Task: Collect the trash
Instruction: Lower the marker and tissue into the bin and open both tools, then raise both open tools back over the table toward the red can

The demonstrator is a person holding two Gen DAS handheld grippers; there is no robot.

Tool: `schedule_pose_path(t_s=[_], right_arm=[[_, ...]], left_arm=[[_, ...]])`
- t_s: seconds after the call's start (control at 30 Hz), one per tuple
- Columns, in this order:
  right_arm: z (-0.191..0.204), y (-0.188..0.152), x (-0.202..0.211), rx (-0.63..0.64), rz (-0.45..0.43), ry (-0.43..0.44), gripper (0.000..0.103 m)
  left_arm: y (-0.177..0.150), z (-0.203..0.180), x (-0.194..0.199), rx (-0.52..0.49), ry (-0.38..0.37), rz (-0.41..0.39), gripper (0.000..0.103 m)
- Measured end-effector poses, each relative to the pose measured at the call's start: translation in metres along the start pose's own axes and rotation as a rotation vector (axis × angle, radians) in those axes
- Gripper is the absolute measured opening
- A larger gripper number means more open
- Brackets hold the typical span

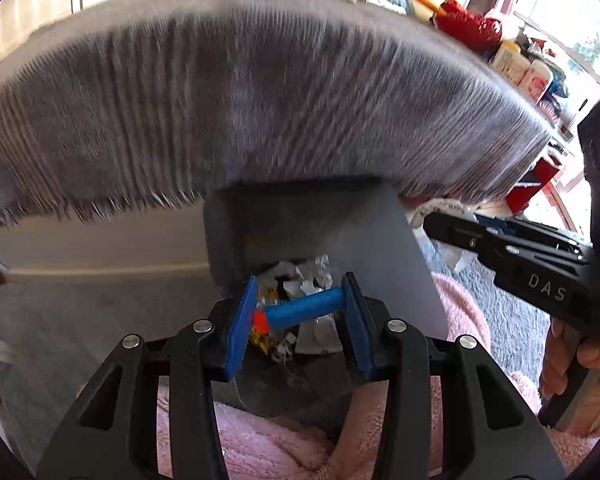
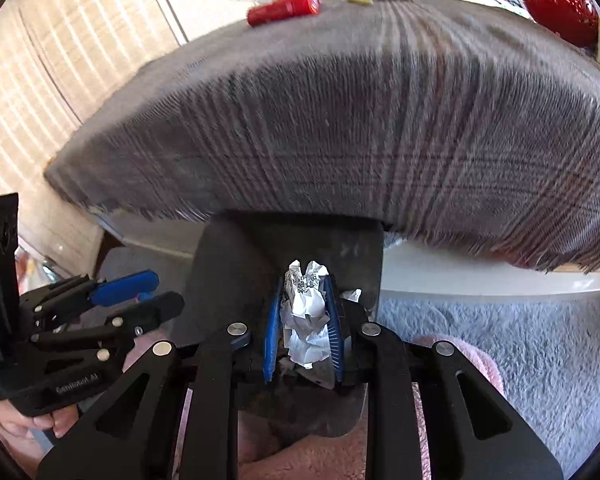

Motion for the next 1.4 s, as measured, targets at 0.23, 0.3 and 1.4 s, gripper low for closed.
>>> schedule_pose_path(t_s=[0.23, 0.3, 1.4], right_arm=[[-0.001, -0.007, -0.025, -0.017, 0.057, 0.024, 0.024], [-0.001, -0.006, -0.028, -0.023, 0.062, 0.029, 0.024], [-0.042, 0.023, 0.043, -0.097, -0.08, -0.056, 0.1]], left_arm=[[-0.011, 0.001, -0.027, -0.005, 0.012, 0.062, 0.041], [-0.011, 0.001, -0.031, -0.006, 0.011, 0.073, 0.041], [0.026, 0.007, 0.044, -0.012, 0.058, -0.097, 0.095]])
Point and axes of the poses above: each gripper's, at about its wrist camera, not at the fingertips, and x roughly against the way its jaws point, z to its left, y to its top, the point moved 9 cm from there along -x, roughly the way its jaws point, and after that the axes turned 15 degrees about x, right-handed, at the moved point
